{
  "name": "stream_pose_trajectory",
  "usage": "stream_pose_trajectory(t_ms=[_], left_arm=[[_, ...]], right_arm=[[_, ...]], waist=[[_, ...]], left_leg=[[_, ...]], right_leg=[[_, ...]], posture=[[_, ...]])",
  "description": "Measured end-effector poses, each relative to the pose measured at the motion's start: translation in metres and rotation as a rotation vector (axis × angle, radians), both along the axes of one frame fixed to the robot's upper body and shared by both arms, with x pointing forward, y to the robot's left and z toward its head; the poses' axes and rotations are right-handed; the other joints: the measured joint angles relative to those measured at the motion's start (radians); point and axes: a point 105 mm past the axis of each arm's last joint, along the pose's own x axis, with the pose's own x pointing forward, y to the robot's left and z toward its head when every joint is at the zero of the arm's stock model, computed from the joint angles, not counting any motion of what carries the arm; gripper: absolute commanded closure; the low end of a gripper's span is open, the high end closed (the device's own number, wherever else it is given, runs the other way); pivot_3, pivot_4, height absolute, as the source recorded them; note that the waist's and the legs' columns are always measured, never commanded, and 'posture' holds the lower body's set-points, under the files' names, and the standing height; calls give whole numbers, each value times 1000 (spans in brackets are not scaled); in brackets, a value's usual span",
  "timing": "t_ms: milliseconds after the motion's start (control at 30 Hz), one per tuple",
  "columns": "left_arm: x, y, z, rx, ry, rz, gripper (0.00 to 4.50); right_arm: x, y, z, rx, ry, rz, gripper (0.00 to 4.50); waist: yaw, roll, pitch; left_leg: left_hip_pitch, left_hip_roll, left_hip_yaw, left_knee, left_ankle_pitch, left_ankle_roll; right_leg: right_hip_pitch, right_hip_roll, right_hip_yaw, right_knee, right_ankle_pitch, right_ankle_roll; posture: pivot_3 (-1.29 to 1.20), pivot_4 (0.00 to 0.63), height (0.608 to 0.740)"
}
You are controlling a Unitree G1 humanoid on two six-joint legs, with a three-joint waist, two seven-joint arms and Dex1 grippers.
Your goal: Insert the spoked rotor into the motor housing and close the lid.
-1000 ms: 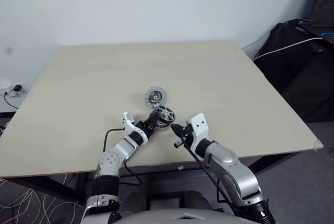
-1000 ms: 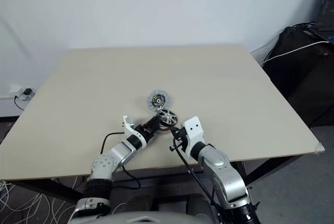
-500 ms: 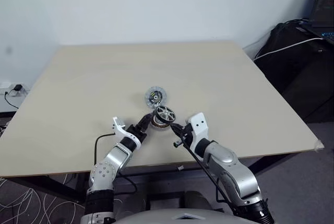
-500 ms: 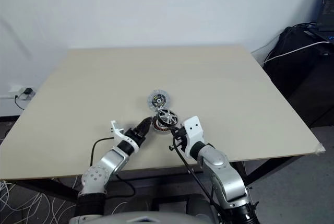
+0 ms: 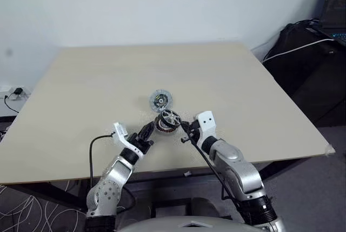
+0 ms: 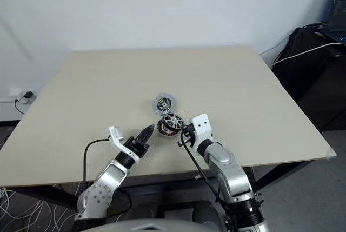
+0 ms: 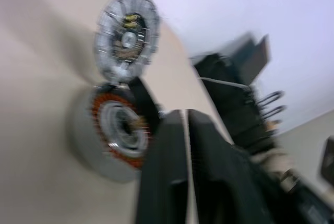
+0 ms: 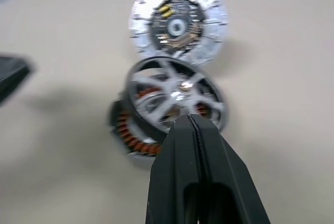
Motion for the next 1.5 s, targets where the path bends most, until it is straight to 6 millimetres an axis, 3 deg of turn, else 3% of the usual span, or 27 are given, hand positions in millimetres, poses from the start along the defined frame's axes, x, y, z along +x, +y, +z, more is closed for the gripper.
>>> stream_pose_trajectory(t_ms=[100, 333, 533, 900, 1500], left_arm=[[-2, 2, -5, 91, -14, -6, 4462], [-13, -17, -2, 301, -150, -150, 4462], [-17, -28, 1, 331, -206, -210, 4462], [-20, -30, 3, 323, -234, -246, 4462], [-28, -26, -4, 334, -207, -255, 4462]], right_arm=[[15, -3, -4, -33, 9, -45, 4500], [39, -10, -13, -90, 51, -103, 4500], [50, -9, -22, -127, 95, -112, 4500], [53, 1, -20, -130, 125, -43, 4500], [53, 5, -35, -149, 200, -13, 4500]], waist=[[-1, 0, 0], [-2, 1, 0], [-4, 5, 0], [-5, 7, -1], [-14, 9, -2]], left_leg=[[0, 0, 0, -1, 0, 1], [0, 0, 1, -2, 2, 4], [0, 0, 1, -2, 3, 4], [0, 0, 1, -2, 3, 5], [1, 0, 1, -2, 3, 5]], right_leg=[[0, 0, 0, 0, 0, -1], [-1, 0, 1, 0, 4, -6], [-2, 1, 1, 0, 4, -7], [-1, 1, 1, 0, 4, -7], [-2, 1, 1, 2, 4, -7]], posture=[[0, 0, 740], [0, 0, 740], [0, 0, 740], [0, 0, 740], [0, 0, 740]])
